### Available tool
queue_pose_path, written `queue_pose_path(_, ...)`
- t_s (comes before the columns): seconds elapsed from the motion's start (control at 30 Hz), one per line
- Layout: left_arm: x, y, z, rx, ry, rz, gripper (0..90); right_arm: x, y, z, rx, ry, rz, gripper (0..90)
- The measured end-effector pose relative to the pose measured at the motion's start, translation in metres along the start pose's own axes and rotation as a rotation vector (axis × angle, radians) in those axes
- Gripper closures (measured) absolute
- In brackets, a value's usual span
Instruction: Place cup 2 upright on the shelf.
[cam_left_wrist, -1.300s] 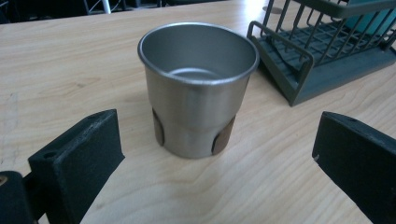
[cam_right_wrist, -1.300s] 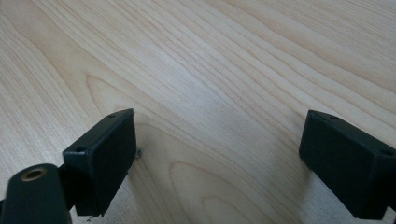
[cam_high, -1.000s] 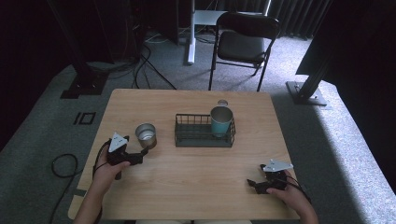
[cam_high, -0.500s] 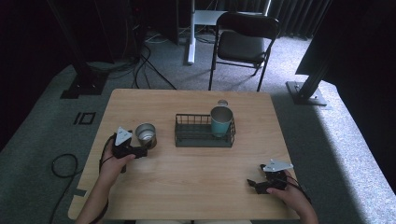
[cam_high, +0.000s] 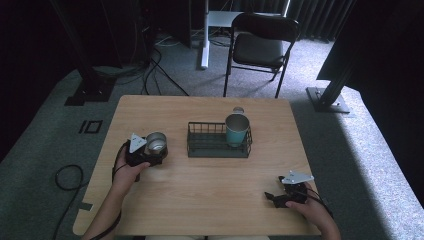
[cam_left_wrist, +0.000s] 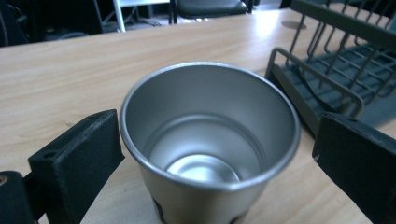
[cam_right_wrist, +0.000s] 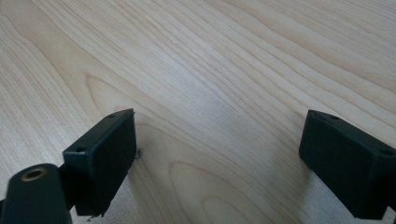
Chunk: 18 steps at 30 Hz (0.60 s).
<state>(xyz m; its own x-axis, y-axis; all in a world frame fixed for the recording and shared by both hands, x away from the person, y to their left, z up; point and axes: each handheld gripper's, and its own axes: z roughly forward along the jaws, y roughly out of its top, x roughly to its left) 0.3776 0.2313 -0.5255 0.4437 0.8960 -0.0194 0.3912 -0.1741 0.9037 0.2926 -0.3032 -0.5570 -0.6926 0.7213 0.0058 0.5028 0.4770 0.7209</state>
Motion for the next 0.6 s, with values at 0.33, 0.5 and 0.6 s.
queue_pose_path(0.33, -0.001, 0.005, 0.011, -0.001, -0.008, 0.004, 2.1, 0.0, 0.0, 0.0, 0.0, 0.0, 0.0, 10.7)
queue_pose_path(0.5, -0.001, 0.005, 0.015, 0.004, 0.0, 0.014, 2.1, 0.0, 0.0, 0.0, 0.0, 0.0, 0.0, 10.7)
queue_pose_path(0.6, -0.001, 0.005, 0.016, 0.002, 0.009, 0.01, 2.1, 0.0, 0.0, 0.0, 0.0, 0.0, 0.0, 10.7)
